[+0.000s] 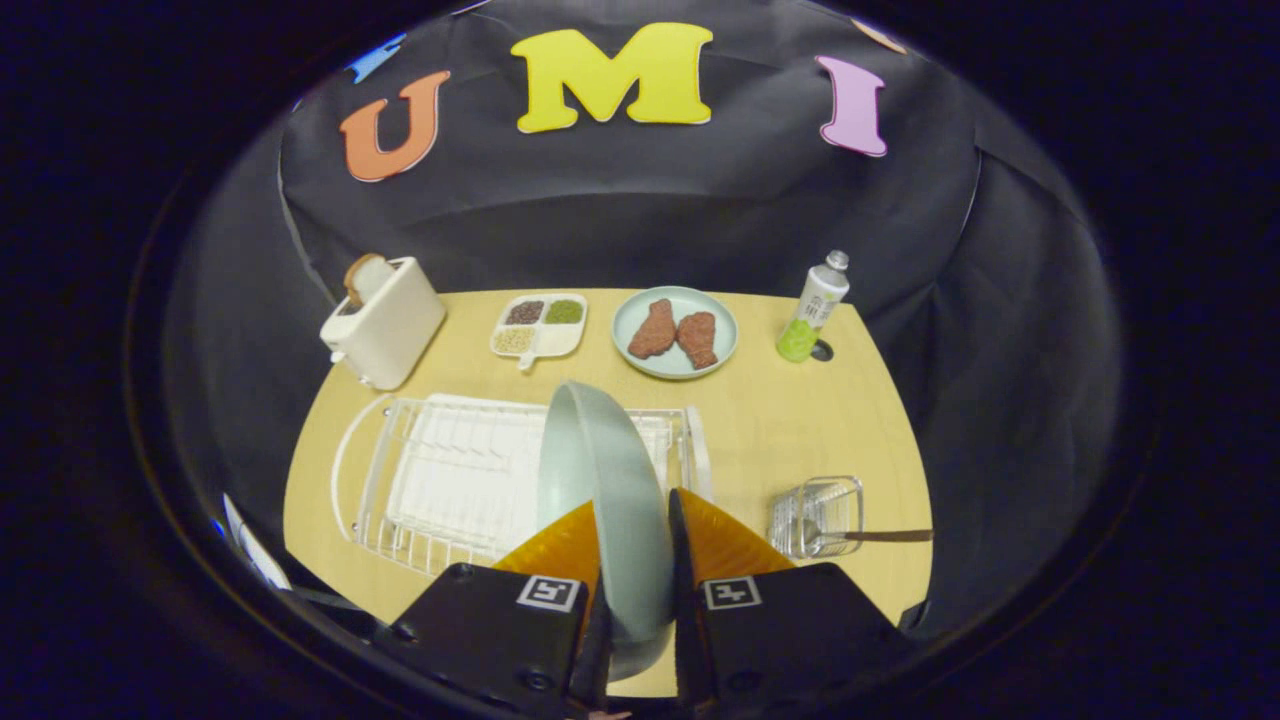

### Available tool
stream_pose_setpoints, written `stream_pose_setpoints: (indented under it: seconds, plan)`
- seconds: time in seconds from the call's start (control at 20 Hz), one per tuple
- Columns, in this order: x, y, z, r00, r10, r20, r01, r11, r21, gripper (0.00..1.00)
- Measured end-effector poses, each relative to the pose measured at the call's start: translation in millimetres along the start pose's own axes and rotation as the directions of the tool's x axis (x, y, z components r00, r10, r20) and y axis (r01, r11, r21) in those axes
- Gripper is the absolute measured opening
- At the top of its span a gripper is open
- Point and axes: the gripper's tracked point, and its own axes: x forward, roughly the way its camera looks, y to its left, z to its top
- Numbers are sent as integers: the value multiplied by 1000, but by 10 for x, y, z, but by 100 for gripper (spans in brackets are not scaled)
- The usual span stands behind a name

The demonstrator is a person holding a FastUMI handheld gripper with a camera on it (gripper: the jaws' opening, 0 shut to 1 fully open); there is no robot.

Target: Take the plate from the dish rack, then take the spoon from the basket and place it into the plate.

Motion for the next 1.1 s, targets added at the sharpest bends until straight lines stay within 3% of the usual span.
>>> stream_pose_setpoints:
  seconds: [0.35, 0.55, 0.7, 1.1]
  plan:
    - [53, 72, -1122, 975, 217, -34, -213, 971, 105, 31]
    - [229, 173, -1686, 940, 336, -60, -314, 919, 237, 31]
    - [319, 254, -1975, 915, 397, -76, -362, 889, 281, 31]
    - [716, 287, -2434, 867, 483, -123, -400, 822, 404, 31]
